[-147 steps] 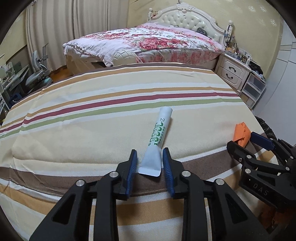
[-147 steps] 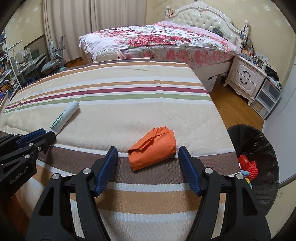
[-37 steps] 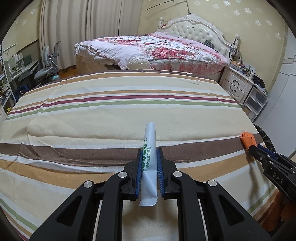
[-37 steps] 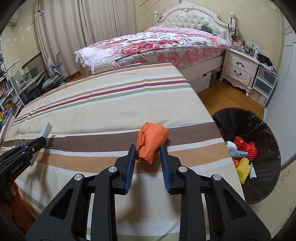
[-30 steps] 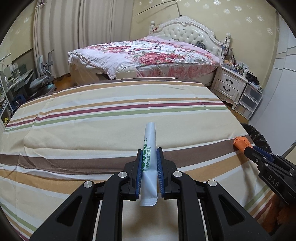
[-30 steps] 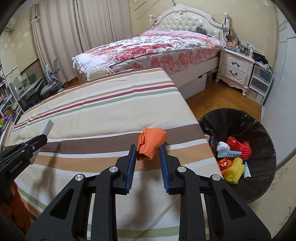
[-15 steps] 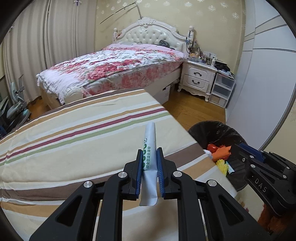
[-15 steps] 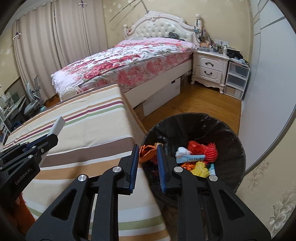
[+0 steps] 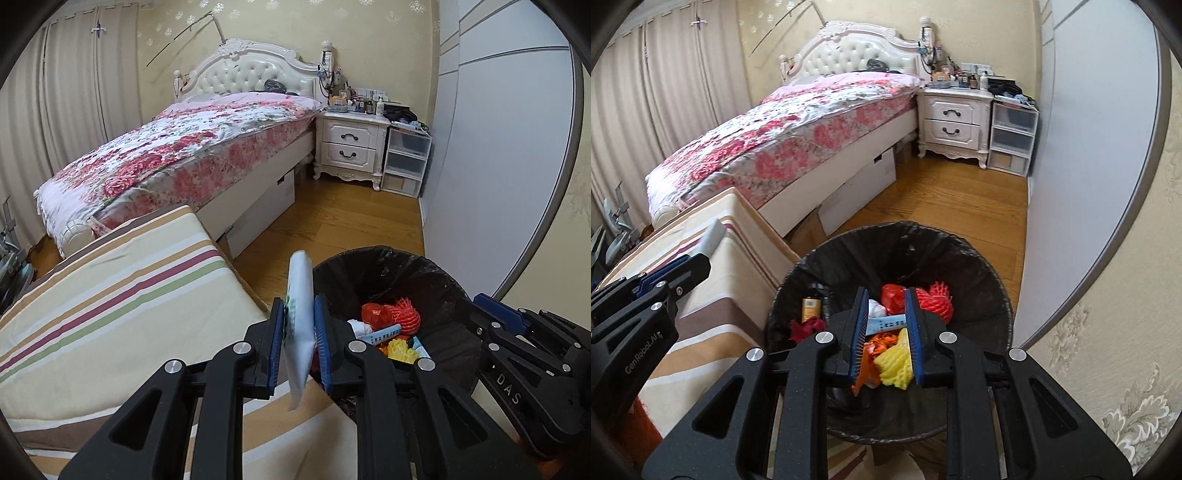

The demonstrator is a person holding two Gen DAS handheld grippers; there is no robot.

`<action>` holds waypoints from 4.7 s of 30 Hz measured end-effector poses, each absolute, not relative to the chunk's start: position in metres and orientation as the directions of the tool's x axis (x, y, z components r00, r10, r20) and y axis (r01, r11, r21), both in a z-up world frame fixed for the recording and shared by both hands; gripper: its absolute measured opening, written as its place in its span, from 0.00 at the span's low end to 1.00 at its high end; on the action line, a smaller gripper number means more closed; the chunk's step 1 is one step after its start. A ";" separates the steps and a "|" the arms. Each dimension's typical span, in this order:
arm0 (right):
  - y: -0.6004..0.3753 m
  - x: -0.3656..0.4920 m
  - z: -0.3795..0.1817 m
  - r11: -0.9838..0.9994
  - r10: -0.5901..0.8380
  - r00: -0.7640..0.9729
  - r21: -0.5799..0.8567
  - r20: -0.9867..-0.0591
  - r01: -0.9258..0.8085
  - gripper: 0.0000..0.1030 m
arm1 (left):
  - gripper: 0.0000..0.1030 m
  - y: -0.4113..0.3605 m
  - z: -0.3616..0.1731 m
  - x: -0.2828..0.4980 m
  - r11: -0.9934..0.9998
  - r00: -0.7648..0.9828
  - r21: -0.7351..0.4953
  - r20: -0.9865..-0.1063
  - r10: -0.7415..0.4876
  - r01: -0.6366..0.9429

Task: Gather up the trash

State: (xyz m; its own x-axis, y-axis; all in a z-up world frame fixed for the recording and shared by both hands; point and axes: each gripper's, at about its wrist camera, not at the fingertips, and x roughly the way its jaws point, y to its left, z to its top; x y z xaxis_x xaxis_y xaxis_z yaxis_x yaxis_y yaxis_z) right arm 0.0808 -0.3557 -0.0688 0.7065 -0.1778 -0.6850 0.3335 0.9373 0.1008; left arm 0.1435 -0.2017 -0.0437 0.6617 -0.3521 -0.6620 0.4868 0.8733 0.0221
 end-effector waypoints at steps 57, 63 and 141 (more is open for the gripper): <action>-0.263 -0.017 -0.029 0.962 -0.242 0.789 -0.035 -0.565 0.270 0.76 | 0.80 -0.072 -0.014 0.042 0.963 0.805 0.012 -0.551 -0.218 0.269; -0.258 -0.025 -0.025 0.965 -0.238 0.797 -0.040 -0.554 0.260 0.76 | 0.80 -0.068 -0.010 0.034 0.965 0.816 0.017 -0.537 -0.213 0.263; -0.252 -0.025 -0.029 0.967 -0.229 0.799 -0.040 -0.556 0.250 0.76 | 0.80 -0.060 -0.019 0.028 0.968 0.806 0.006 -0.555 -0.207 0.252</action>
